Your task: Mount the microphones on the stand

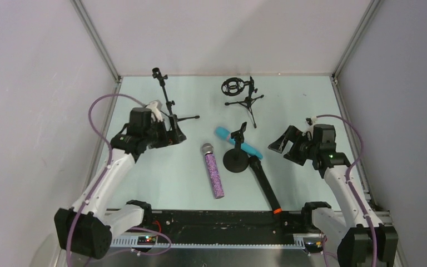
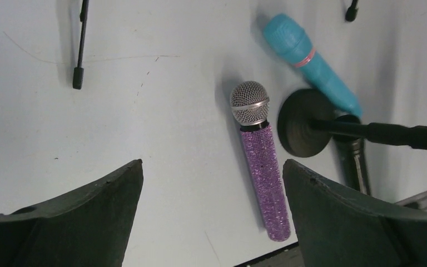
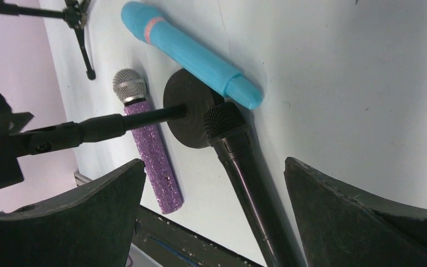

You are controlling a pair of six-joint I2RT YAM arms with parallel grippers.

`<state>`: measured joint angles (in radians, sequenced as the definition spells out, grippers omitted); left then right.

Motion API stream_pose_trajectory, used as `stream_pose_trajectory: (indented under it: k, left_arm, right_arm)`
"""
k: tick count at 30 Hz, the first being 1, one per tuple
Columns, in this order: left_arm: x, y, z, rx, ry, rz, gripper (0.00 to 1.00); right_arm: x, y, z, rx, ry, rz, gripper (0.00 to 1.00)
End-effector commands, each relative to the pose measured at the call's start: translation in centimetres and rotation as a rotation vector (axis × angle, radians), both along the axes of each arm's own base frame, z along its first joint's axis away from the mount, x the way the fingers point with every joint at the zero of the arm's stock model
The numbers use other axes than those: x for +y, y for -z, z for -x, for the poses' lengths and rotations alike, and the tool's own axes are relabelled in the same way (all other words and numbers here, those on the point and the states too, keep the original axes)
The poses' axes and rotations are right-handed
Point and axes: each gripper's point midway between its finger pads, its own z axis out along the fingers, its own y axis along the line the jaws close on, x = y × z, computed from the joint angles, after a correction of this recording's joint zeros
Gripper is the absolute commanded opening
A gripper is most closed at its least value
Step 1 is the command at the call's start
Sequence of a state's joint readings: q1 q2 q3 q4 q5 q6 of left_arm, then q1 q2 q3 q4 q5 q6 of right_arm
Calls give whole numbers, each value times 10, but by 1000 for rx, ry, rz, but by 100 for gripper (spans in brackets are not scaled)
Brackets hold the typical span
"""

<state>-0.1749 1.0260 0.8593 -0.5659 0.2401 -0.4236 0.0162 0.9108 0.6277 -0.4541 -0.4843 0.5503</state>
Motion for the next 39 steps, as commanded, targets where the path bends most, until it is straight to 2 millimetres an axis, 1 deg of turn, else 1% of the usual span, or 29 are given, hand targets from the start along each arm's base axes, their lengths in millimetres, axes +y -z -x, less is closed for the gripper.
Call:
stream_pose_trajectory:
  k: [1,2,3,4,5,6,7,8,9,10,11,12,13,14,15,17,18,20,23,26,27,30,33,36,39]
  left_arm:
    - [-6,-12,-1,16,68,-214,98]
    - [-11,-11,3,21,85,-265,98]
    - [-14,-15,-2,13,91,-294,98]
    - [-16,-16,0,5,97,-347,98]
    - [-20,-22,-4,-13,102,-373,98]
    - [-23,-23,-3,-29,112,-431,98]
    - [-27,-33,-6,-60,112,-448,98]
    - [-30,-38,-5,-92,120,-500,98]
    - [-28,-49,-9,-132,92,-538,98]
    - [-38,-55,-5,-166,124,-558,98]
    - [-37,-67,-8,-207,99,-587,98]
    - [-45,-74,-3,-245,129,-603,98]
    - [-45,-86,-5,-283,109,-621,98]
    - [-53,-92,0,-314,137,-634,98]
    - [-59,-105,1,-355,137,-641,98]
    - [-69,-121,6,-418,159,-650,98]
    - [-73,-126,8,-439,175,-657,98]
    - [-83,-141,12,-487,195,-632,98]
    - [-99,-156,18,-527,218,-536,98]
    - [-117,-168,23,-556,259,-418,98]
    - [-120,-173,25,-565,266,-387,98]
    - [-139,-184,31,-598,321,-279,98]
    - [-152,-189,34,-616,348,-204,98]
    - [-169,-194,39,-636,397,-128,98]
    - [-181,-192,40,-635,428,-97,98]
  right_arm:
    - [9,-2,-10,-8,-17,11,100]
    - [10,0,-11,-3,-18,11,100]
    - [12,4,-12,14,-25,11,100]
    - [13,6,-12,18,-29,10,100]
    - [15,10,-12,36,-35,12,100]
    - [16,12,-12,43,-39,14,100]
    - [17,17,-12,60,-43,20,100]
    - [17,19,-12,66,-44,25,100]
    - [17,23,-11,77,-47,31,100]
    - [17,25,-11,83,-48,35,100]
    - [18,28,-11,94,-50,39,100]
    - [18,29,-11,98,-51,41,100]
    - [19,31,-11,102,-55,43,100]
    - [19,32,-11,105,-56,44,100]
    - [20,32,-11,106,-60,45,100]
    - [21,32,-11,100,-64,46,100]
    - [22,31,-11,97,-67,46,100]
    - [22,30,-12,89,-70,48,100]
    - [21,30,-11,84,-68,55,100]
    - [19,29,-11,76,-68,66,100]
    - [19,28,-11,72,-68,68,100]
    - [19,28,-9,70,-72,73,100]
    - [19,26,-9,63,-74,73,100]
    - [18,26,-8,62,-76,76,100]
    - [17,26,-8,63,-75,84,100]
